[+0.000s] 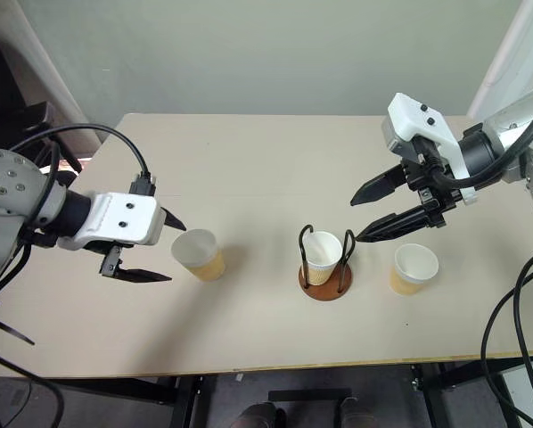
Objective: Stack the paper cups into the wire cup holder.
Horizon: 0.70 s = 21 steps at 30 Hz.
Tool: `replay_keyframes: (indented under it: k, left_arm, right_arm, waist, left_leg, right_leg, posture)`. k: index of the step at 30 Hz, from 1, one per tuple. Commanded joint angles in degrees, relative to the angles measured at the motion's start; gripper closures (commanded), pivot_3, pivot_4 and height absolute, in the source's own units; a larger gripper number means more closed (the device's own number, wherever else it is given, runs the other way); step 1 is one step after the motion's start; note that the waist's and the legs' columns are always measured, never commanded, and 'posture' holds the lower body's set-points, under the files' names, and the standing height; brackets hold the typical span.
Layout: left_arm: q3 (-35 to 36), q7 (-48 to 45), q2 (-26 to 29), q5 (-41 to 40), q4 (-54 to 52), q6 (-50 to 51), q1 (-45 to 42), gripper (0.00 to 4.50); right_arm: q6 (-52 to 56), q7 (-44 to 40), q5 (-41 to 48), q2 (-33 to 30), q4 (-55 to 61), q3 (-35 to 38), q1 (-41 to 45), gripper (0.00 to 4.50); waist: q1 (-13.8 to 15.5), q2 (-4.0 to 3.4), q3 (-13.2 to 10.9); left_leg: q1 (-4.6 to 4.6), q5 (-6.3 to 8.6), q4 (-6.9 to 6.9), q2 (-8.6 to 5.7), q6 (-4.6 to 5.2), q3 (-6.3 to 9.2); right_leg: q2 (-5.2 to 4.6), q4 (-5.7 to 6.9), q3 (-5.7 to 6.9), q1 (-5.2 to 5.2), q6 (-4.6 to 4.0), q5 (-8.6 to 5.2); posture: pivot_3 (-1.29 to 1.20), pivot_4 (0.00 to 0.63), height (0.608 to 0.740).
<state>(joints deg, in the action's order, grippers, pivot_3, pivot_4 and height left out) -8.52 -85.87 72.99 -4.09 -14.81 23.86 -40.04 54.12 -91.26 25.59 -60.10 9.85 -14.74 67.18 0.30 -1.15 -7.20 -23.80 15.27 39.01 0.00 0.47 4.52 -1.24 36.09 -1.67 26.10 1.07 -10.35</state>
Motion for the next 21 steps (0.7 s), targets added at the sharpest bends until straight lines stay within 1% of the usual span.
replay_keyframes:
  k: [1,8,12,15,21]
  left_arm:
    - [0.39,1.23,1.23,1.71,-2.20,1.56,0.85,0.00]
    - [-2.20,1.97,0.28,5.20,-1.67,-0.24,2.59,0.00]
    - [-4.78,1.70,-0.50,7.34,0.39,-3.38,3.54,0.00]
    - [-7.50,2.52,-2.60,10.54,3.52,-6.57,2.41,0.00]
    - [-9.62,2.21,-5.87,13.44,6.63,-9.62,0.30,0.00]
  right_arm:
    - [-1.04,-0.93,0.11,-0.60,-0.18,0.44,2.02,1.40]
    - [-2.95,-1.24,0.92,-0.84,-1.35,0.20,2.88,1.40]
    - [-3.80,-0.83,2.29,0.88,-2.13,2.68,3.16,1.40]
    - [-4.50,-0.14,3.08,1.79,-2.42,4.22,3.04,1.40]
    - [-3.84,0.65,4.16,1.71,-1.18,5.56,2.13,1.40]
  waist:
    - [-0.03,0.00,0.00]
    - [-0.15,0.00,0.00]
    - [-0.17,0.00,0.00]
    - [-0.15,0.00,0.01]
    - [-0.16,0.02,0.01]
  left_leg:
    - [0.01,0.00,0.00,0.02,0.00,0.01]
    - [0.09,-0.02,0.01,0.02,-0.04,0.03]
    - [0.09,-0.01,0.01,0.00,-0.04,0.02]
    - [0.11,-0.01,0.00,0.01,-0.05,0.02]
    - [0.09,0.01,0.01,0.00,-0.08,0.04]
  right_leg:
    - [0.01,0.12,0.01,0.04,-0.02,-0.01]
    - [0.01,0.38,0.02,0.07,-0.24,-0.14]
    - [0.00,0.37,0.01,0.07,-0.25,-0.14]
    - [0.01,0.43,0.01,0.09,-0.24,-0.13]
    - [0.01,0.47,0.02,0.11,-0.23,-0.13]
  posture:
    - [0.00,0.150,0.740]
    - [0.00,0.150,0.740]
    - [0.00,0.150,0.740]
    - [0.00,0.150,0.740]
    - [0.00,0.150,0.740]
